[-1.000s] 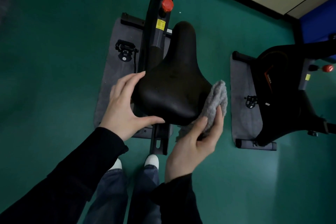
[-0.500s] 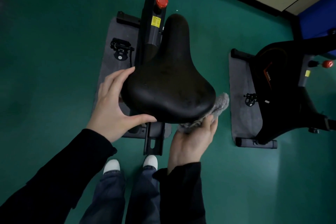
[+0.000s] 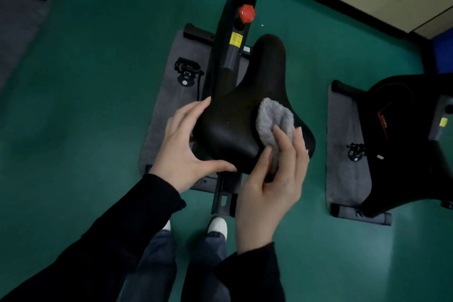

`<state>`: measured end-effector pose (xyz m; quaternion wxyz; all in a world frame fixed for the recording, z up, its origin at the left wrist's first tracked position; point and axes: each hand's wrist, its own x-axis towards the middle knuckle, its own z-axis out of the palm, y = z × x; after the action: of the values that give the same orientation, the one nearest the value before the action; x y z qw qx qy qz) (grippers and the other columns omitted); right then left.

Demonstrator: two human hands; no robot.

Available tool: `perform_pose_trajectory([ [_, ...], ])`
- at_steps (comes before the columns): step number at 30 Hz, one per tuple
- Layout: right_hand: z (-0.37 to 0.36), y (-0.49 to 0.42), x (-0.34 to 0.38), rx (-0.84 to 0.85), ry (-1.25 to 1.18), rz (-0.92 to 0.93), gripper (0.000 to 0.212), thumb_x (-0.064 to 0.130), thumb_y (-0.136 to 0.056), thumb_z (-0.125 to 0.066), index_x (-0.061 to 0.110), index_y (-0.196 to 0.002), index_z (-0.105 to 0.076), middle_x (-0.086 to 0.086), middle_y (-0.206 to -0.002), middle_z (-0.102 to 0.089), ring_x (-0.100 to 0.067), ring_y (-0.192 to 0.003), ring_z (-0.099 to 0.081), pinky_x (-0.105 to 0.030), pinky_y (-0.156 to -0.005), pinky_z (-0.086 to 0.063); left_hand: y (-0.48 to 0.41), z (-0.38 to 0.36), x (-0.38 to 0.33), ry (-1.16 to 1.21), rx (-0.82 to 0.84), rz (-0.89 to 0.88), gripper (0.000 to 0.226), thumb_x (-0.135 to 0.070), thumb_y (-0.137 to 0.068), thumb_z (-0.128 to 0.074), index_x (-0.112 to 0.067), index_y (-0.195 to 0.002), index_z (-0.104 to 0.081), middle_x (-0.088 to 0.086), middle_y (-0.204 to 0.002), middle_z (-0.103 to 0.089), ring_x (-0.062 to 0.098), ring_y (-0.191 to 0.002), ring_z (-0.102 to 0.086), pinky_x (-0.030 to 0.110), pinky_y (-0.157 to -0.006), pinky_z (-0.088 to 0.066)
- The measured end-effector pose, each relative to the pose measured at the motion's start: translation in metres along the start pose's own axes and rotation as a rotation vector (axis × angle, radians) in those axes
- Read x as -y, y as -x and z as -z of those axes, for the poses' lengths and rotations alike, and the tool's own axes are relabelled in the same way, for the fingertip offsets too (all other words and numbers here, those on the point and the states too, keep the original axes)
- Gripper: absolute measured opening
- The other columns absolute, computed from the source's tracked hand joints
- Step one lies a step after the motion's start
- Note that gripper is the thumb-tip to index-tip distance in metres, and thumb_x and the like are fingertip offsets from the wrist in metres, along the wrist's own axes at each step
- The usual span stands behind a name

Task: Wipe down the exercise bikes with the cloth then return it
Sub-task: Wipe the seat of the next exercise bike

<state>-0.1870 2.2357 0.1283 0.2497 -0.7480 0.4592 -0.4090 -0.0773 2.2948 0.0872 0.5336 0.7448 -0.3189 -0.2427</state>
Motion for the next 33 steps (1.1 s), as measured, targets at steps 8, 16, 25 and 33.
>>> perform_pose_trajectory([
  [8,0.001,-0.068,0.015,0.726,0.091,0.355,0.03,-0.002,-0.09,-0.056,0.008,-0.116,-0.067,-0.007,-0.129,-0.058,-0.019,-0.126,-0.051,-0.034,-0.107,-0.04,0.029,-0.018,-0.009,0.03,-0.21,0.206,0.109,-0.075,-0.048,-0.061,-0.034,-0.143,-0.026,-0.028,-0.128,-0.032,0.009,-0.131,-0.032,0.044,-0.105,-0.039],
  [16,0.031,-0.102,-0.014,1.104,-0.135,0.63,0.03,-0.005,-0.091,-0.054,0.009,-0.114,-0.067,-0.003,-0.133,-0.055,-0.016,-0.134,-0.045,-0.032,-0.11,-0.038,0.055,-0.079,-0.03,0.347,-0.45,0.394,0.102,-0.036,-0.059,-0.081,-0.023,-0.146,-0.028,-0.004,-0.124,-0.055,0.004,-0.112,-0.053,0.026,-0.089,-0.048],
  [25,0.041,-0.132,-0.036,1.279,-0.168,0.892,0.03,-0.001,-0.091,-0.053,0.007,-0.118,-0.064,-0.006,-0.136,-0.052,-0.02,-0.137,-0.041,-0.033,-0.111,-0.036,0.056,-0.156,-0.057,0.591,-0.754,0.383,0.081,-0.053,-0.061,-0.079,-0.021,-0.129,-0.051,-0.009,-0.096,-0.066,0.008,-0.094,-0.061,0.021,-0.084,-0.047],
  [33,0.018,-0.14,-0.018,1.496,-0.051,1.473,0.024,0.006,-0.096,-0.05,0.005,-0.112,-0.067,-0.009,-0.132,-0.056,-0.022,-0.137,-0.04,-0.045,-0.113,-0.031,0.042,-0.19,-0.059,0.724,-0.976,0.336,0.033,-0.048,-0.06,-0.07,-0.052,-0.09,-0.058,-0.014,-0.084,-0.065,0.006,-0.081,-0.062,0.024,-0.077,-0.049],
])
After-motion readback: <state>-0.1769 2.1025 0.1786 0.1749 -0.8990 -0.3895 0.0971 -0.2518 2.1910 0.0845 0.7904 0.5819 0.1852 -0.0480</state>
